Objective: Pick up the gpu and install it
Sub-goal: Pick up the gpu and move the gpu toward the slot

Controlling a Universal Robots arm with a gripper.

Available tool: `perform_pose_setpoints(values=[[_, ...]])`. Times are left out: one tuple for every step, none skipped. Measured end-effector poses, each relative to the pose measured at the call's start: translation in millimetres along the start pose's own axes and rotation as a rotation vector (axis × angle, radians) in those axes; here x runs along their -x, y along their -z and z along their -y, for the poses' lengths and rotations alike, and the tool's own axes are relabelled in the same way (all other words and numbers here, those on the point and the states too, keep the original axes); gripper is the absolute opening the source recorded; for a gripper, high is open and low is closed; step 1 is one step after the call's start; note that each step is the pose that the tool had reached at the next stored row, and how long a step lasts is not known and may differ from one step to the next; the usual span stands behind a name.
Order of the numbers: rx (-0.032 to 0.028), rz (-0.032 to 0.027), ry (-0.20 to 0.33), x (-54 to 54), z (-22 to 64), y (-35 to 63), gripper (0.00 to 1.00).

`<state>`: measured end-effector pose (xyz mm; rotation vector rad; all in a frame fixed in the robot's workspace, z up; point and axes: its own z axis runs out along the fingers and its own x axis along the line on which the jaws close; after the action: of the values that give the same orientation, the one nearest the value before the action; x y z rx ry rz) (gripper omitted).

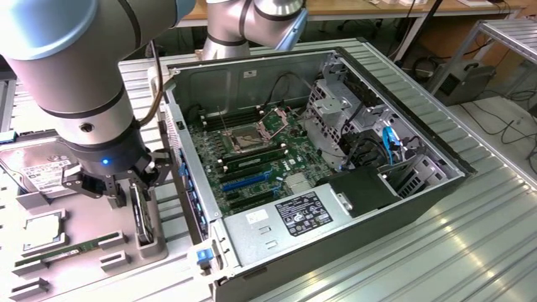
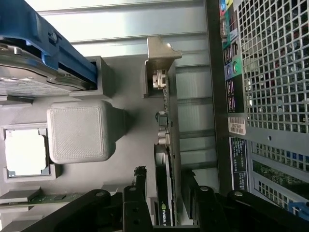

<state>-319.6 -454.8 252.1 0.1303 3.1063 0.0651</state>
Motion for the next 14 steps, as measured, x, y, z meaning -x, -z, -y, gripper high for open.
perform_pose_setpoints(values=[[0.0, 0.0005, -0.001, -0.7, -0.1, -1.2, 0.42], [-0.0001, 0.0009, -0.002, -1.2, -0.2, -2.1, 0.42], [-0.0002, 0.0016, -0.003, -1.9, -0.1, -3.2, 0.42], [0.0, 0.0026, -0.006, -2.2, -0.1, -4.4, 0.42], [0.0001, 0.0034, -0.007, -2.2, 0.0, -5.3, 0.42], [0.0001, 0.0041, -0.009, -2.3, 0.0, -6.2, 0.42], [0.0001, 0.0048, -0.009, -2.4, 0.0, -6.5, 0.42], [0.0005, 0.0055, -0.009, -2.3, 0.0, -7.1, 0.42], [0.0009, 0.0059, -0.009, -2.4, 0.0, -7.5, 0.42], [0.001, 0.0064, -0.009, -2.4, 0.1, -7.9, 0.42], [0.0012, 0.0071, -0.009, -2.4, 0.1, -8.4, 0.42], [0.0012, 0.0074, -0.009, -2.4, 0.1, -8.5, 0.42], [0.0012, 0.0074, -0.009, -2.4, 0.1, -8.6, 0.42], [0.0013, 0.0075, -0.009, -2.4, 0.1, -8.6, 0.42]])
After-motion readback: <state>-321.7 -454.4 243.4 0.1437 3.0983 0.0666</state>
